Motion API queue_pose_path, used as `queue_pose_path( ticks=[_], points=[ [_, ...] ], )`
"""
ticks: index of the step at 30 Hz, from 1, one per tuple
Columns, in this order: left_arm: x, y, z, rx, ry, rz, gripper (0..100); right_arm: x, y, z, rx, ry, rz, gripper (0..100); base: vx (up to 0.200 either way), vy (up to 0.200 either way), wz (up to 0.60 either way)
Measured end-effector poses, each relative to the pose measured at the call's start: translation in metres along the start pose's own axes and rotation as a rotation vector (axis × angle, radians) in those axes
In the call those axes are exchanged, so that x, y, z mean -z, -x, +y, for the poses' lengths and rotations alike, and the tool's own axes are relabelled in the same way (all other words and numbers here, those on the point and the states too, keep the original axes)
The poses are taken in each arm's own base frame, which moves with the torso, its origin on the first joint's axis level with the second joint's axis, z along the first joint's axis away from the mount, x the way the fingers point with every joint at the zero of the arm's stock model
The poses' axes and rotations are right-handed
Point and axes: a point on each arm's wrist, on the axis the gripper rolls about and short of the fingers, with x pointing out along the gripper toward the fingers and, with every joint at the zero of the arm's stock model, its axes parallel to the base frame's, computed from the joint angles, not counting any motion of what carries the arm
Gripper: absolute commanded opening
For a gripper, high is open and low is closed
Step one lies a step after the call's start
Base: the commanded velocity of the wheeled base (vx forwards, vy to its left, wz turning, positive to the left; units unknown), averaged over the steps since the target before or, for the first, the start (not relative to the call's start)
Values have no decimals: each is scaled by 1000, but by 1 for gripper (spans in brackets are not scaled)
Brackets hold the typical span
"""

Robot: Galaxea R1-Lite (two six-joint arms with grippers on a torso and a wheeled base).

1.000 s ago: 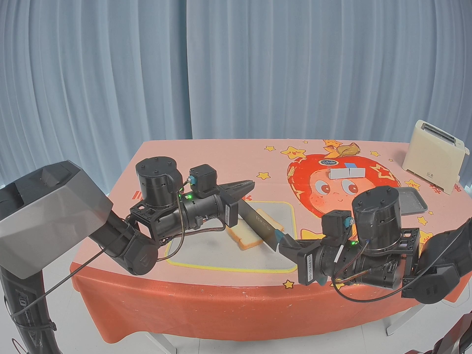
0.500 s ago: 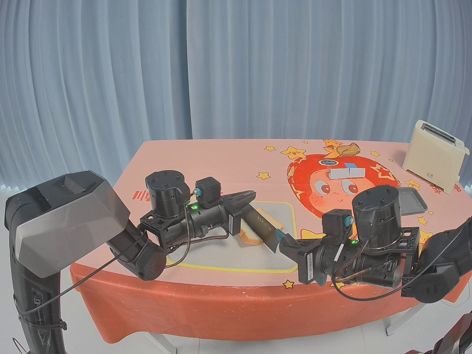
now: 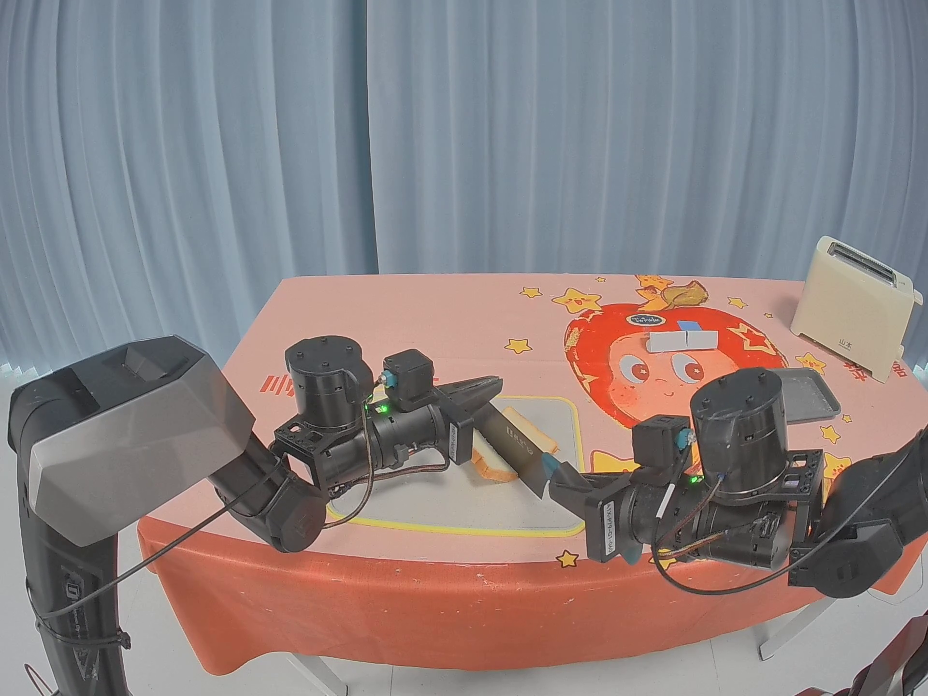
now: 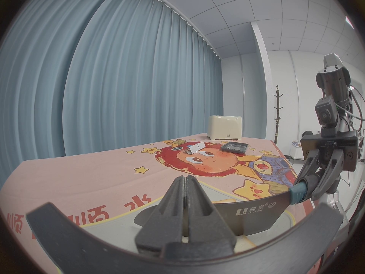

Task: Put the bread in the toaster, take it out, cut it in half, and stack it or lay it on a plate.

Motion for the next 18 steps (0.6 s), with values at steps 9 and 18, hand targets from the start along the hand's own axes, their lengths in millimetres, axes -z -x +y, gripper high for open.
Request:
queue_pose_path(
  ticks=[9, 18],
  points=[
    [-10, 1, -3, 5, -6, -13, 0, 0, -1, 0, 1, -3, -1, 0, 0, 0, 0],
    [-6, 3, -2, 3, -5, -11, 0, -7, 1, 1, 12, -8, -34, 0, 0, 0, 0]
  ],
)
